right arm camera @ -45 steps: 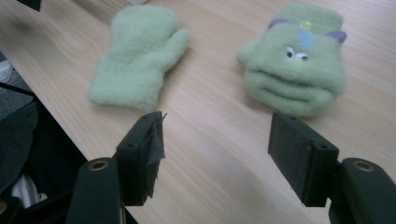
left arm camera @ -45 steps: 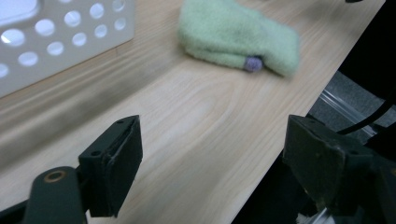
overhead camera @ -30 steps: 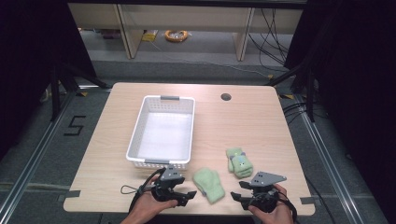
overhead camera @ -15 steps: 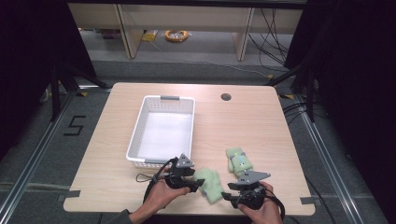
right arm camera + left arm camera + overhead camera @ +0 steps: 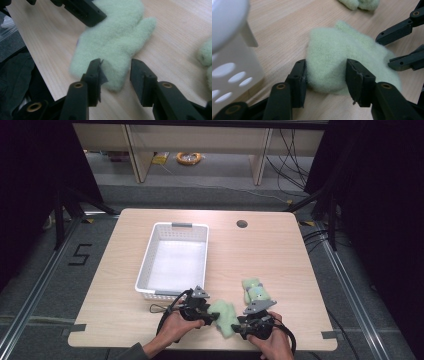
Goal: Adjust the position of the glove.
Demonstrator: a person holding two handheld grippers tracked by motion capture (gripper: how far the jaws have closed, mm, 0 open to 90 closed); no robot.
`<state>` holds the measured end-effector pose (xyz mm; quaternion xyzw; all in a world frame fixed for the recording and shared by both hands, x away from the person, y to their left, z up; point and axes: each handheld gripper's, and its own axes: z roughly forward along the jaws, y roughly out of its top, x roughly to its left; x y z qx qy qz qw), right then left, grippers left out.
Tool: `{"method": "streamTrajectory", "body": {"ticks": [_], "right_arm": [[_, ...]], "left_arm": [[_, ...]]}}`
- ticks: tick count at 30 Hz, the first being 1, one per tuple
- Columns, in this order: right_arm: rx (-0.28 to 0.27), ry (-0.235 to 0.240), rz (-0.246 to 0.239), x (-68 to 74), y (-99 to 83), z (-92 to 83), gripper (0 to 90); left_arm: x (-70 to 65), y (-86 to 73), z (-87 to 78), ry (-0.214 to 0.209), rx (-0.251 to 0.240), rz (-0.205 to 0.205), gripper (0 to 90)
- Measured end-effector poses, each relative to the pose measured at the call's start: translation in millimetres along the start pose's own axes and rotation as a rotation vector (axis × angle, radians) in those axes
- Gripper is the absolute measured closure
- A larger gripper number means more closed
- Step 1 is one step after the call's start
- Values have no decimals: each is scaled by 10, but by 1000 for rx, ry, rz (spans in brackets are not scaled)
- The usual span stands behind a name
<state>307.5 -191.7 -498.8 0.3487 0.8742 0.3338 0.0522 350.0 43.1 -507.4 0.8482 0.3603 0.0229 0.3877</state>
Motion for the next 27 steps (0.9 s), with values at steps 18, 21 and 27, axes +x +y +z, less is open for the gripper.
{"method": "streamTrajectory", "body": {"ticks": [18, 21, 27], "right_arm": [[14, 37, -46, -85, 68, -214, 822], [28, 11, -66, -133, 110, -291, 822], [96, -8, -83, -248, 143, -353, 822]], "left_arm": [[-250, -128, -221, -72, -57, 6, 741], [-354, -149, -242, -94, -77, 11, 736], [-471, -154, -149, -115, -80, -22, 722]]}}
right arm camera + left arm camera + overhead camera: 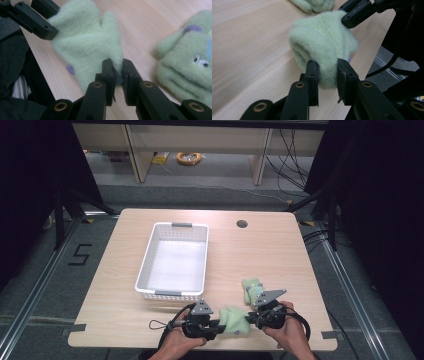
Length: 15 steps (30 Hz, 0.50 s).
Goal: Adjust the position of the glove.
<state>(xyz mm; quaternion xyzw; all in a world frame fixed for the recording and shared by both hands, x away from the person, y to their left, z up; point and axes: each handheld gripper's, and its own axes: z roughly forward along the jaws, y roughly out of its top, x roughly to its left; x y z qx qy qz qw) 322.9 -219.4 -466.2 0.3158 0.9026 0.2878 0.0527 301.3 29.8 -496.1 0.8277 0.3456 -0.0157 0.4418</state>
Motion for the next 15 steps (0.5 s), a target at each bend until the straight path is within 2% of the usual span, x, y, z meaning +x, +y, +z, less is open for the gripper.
{"method": "streamTrajectory", "body": {"ticks": [1, 3, 4, 6, 7, 8, 9, 11, 12, 13, 14, 15], "right_arm": [[6, -2, 2, -23, -10, 9, 822], [8, -1, 11, -37, -26, 18, 822], [14, 7, 31, -59, -55, 39, 821], [10, 4, 27, -67, -73, 57, 821], [11, 2, 0, -89, -84, 72, 820], [27, -4, 35, -78, -95, 85, 819], [41, -2, 33, -76, -103, 82, 818], [36, -7, 19, -100, -119, 104, 811], [36, -5, 42, -92, -124, 100, 780], [36, -5, 42, -92, -124, 100, 780], [39, -12, 57, -91, -121, 84, 709], [39, -12, 57, -91, -121, 84, 709]], "left_arm": [[-1, -4, 25, -4, -5, -18, 720], [1, -17, 64, -4, 15, -8, 720], [-14, -36, 96, -3, 21, -15, 716], [-14, -45, 107, -9, 28, -15, 709], [-22, -59, 118, -4, 28, -21, 701], [-25, -66, 118, 4, 32, -9, 693], [-29, -75, 119, 9, 36, 5, 685], [-45, -83, 112, 18, 30, 5, 663], [-43, -81, 95, 22, 40, 26, 601], [-42, -81, 83, 28, 44, 29, 601], [-44, -82, 71, 23, 48, 22, 520], [-44, -84, 58, 26, 51, 13, 520]]}}
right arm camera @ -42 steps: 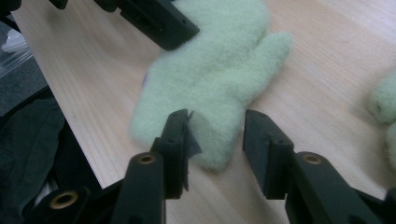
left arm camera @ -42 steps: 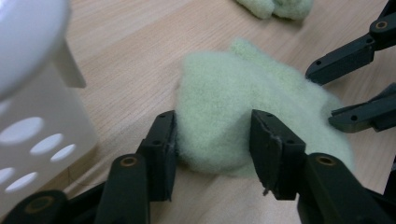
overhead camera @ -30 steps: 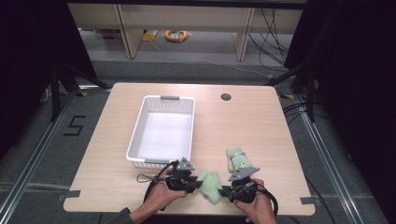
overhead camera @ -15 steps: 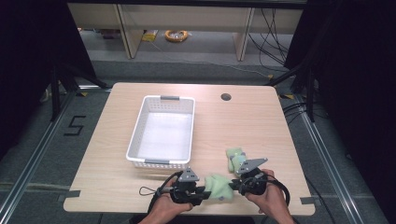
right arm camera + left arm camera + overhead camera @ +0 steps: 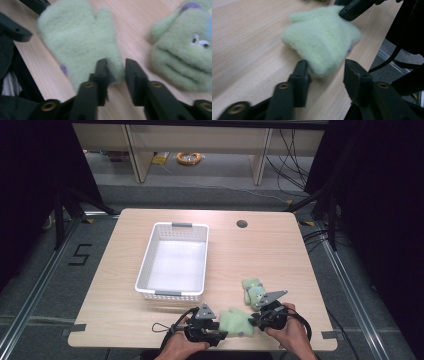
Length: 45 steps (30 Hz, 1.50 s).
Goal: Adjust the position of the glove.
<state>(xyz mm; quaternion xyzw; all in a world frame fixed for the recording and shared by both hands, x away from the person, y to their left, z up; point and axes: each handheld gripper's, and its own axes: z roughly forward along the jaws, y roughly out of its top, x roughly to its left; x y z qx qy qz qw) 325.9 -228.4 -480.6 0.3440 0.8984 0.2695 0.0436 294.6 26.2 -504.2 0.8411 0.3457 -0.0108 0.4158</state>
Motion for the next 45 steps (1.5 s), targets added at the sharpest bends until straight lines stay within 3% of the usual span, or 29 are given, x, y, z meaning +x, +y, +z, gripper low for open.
{"method": "streamTrajectory", "body": {"ticks": [1, 2, 3, 5, 6, 7, 9, 11, 14, 17, 21, 22, 23, 24, 26, 27, 29, 30, 33, 35, 36, 40, 45], "right_arm": [[-7, -3, 13, 8, -2, -1, 689], [5, -2, 5, -6, 2, -32, 656], [-20, -23, 28, -4, -1, -81, 576], [-44, -24, 35, 1, 1, -110, 573], [-67, -48, -7, -32, -1, -136, 553], [-99, -75, 0, -79, 26, -244, 511], [-104, -80, 13, -93, 40, -272, 505], [-132, -108, 14, -160, 69, -305, 491], [-122, -160, 4, -309, 151, -316, 491], [-90, -167, -4, -398, 195, -315, 491], [-109, -142, -1, -539, 278, -232, 513], [-91, -144, -19, -568, 306, -223, 521], [-86, -147, -22, -589, 336, -190, 521], [-71, -145, -59, -626, 378, -152, 524], [-72, -144, -76, -647, 400, -123, 532], [-49, -146, -58, -650, 430, -97, 532], [-26, -137, -92, -678, 469, -68, 532], [-14, -131, -87, -676, 486, -49, 533], [3, -116, -121, -706, 534, 14, 545], [15, -106, -127, -737, 556, 44, 545], [28, -81, -115, -764, 566, 79, 551], [73, -49, -116, -821, 566, 184, 553], [71, -43, -109, -836, 559, 228, 687]], "left_arm": [[8, -2, -29, 17, -5, 12, 481], [-4, -6, -40, 21, -16, -4, 445], [7, -1, -78, 26, -10, 26, 405], [5, -6, -140, 29, -14, 20, 388], [11, -6, -176, 32, -12, 25, 371], [9, -9, -207, 35, -38, 11, 359], [31, -6, -261, 38, -46, 19, 355], [54, -9, -307, 43, -57, -3, 347], [99, -15, -357, 56, -74, -3, 346], [133, -31, -392, 59, -76, -19, 346], [172, -43, -422, 62, -68, -13, 346], [169, -49, -427, 66, -77, -35, 345], [170, -49, -433, 69, -80, -38, 345], [183, -51, -446, 71, -78, -23, 345], [203, -60, -471, 76, -72, -11, 345], [198, -64, -461, 70, -91, -32, 345], [222, -67, -494, 69, -66, -13, 346], [217, -74, -482, 67, -91, -34, 345], [239, -87, -499, 73, -88, -36, 346], [242, -93, -509, 77, -91, -50, 346], [264, -93, -529, 73, -79, -32, 346], [270, -100, -520, 75, -89, -37, 346], [280, -112, -503, 76, -76, -37, 346]]}}
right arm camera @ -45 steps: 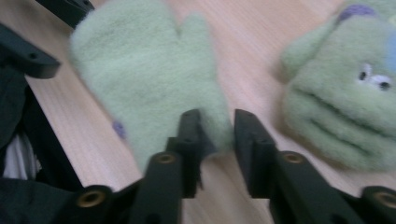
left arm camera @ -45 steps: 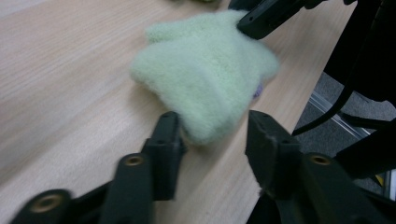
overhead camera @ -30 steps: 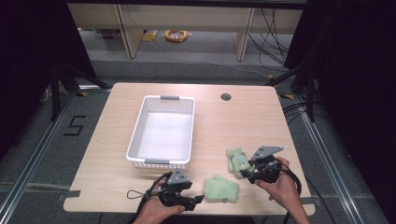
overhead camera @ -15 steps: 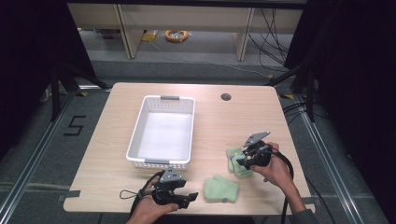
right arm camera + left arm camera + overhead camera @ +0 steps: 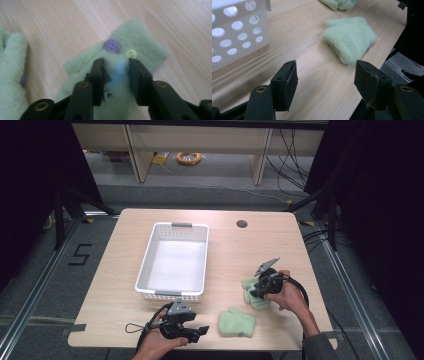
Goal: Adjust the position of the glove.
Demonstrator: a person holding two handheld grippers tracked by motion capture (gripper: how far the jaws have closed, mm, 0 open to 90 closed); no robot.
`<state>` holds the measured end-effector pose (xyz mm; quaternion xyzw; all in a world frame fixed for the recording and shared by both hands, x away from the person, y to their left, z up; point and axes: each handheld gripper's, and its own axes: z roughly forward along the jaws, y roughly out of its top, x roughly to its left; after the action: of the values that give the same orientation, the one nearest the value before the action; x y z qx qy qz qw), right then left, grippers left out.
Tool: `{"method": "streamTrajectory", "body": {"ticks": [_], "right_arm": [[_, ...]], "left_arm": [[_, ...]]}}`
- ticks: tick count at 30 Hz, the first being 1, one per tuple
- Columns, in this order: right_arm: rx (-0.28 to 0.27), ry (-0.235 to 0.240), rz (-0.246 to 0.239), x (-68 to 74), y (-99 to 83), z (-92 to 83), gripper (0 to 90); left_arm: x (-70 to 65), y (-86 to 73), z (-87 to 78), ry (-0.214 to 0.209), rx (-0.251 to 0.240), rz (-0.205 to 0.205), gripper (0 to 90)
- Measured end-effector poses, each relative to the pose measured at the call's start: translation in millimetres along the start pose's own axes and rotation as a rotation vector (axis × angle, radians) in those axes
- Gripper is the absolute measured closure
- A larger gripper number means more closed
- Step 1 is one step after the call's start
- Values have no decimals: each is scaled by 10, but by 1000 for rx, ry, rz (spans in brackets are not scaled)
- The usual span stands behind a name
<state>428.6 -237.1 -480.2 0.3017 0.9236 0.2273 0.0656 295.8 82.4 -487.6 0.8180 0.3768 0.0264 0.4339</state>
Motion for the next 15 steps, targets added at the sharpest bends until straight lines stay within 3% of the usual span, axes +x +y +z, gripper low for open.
{"method": "streamTrajectory", "body": {"ticks": [2, 3, 4, 7, 8, 10, 13, 14, 15], "right_arm": [[-15, 4, 38, 6, -23, 0, 778], [-26, -4, 30, -13, -34, -2, 811], [-42, -20, 35, 2, -51, -11, 844], [-54, -43, 47, 36, -53, -23, 855], [-56, -52, 75, 65, -50, -47, 858], [-95, -72, 73, 74, -40, -100, 860], [-144, -72, 101, 111, -19, -243, 861], [-145, -42, 97, 122, -16, -296, 861], [-159, -44, 124, 158, -14, -342, 860]], "left_arm": [[-3, -3, 8, -1, 0, 0, 346], [4, -2, -3, 0, 14, 17, 346], [-8, -4, 2, 0, 4, 6, 346], [-6, 0, -2, 2, 0, 13, 347], [-5, 2, -2, 1, -2, 12, 347], [-12, 3, -5, 0, -6, 8, 349], [-27, 1, -3, 4, -15, 9, 350], [-23, 6, -10, -7, -3, 15, 351], [-38, 5, -1, -7, -20, 3, 352]]}}
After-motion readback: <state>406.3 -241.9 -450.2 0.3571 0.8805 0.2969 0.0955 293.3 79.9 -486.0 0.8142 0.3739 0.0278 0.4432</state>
